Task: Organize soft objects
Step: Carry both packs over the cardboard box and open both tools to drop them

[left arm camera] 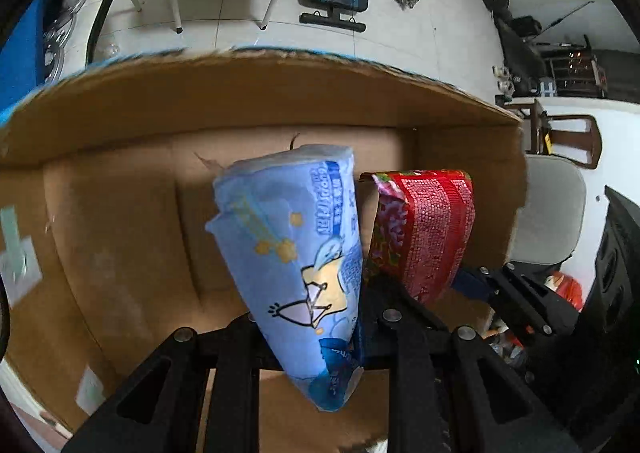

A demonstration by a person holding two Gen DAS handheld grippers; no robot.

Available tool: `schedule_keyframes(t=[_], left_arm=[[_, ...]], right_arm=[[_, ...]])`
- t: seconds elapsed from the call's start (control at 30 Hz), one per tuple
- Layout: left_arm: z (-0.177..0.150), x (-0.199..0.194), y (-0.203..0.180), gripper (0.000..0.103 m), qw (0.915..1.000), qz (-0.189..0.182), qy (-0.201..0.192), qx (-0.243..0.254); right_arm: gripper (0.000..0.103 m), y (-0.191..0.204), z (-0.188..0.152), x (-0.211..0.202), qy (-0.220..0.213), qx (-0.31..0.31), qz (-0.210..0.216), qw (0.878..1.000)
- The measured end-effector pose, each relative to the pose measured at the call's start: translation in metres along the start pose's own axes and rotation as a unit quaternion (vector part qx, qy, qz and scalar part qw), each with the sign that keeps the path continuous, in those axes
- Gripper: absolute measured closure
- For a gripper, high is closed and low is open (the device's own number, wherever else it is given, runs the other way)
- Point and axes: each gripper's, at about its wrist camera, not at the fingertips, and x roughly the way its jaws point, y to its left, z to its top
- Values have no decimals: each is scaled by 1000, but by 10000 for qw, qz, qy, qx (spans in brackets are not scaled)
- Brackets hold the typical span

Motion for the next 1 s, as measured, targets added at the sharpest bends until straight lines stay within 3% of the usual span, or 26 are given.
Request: schedule_keyframes(t=[0.1,0.2,0.27,0.37,0.43,0.47,0.57,0.63,0.7,1.0], left_arm=[[8,4,1,82,9999,158,-5,-18],[8,1,0,72,9991,419,-90,-29],[6,-1,2,52,9987,499,-108,-48],[0,-11,2,27,9974,667,-269,-22],[-7,-19,3,18,9965,740,-379,-5],[-11,-23,3,12,9959,802,-420,-3],[-27,-35,0,7,9910,1161,-664,95],[-36,-41,-4,7,9881,1318,-787,120],[-50,-49,-4,6,9862,1380,-910,107],[-106,-75,-8,5,9789,1560,-1318,-50]], right_arm=[[56,-5,6,7,40,56,-24,10000],[54,-6,9,9,52,62,-19,10000],[53,-6,9,9,26,90,-68,9999],[43,-3,10,4,-22,98,-92,9999],[26,0,9,-1,-43,89,-188,9998],[24,2,8,-5,-64,71,-258,9996],[23,5,4,-12,-28,48,-325,9995],[8,6,1,-16,-39,45,-329,9994],[1,9,-7,-21,-44,64,-302,9995],[0,23,-54,-47,-214,66,-373,9991]])
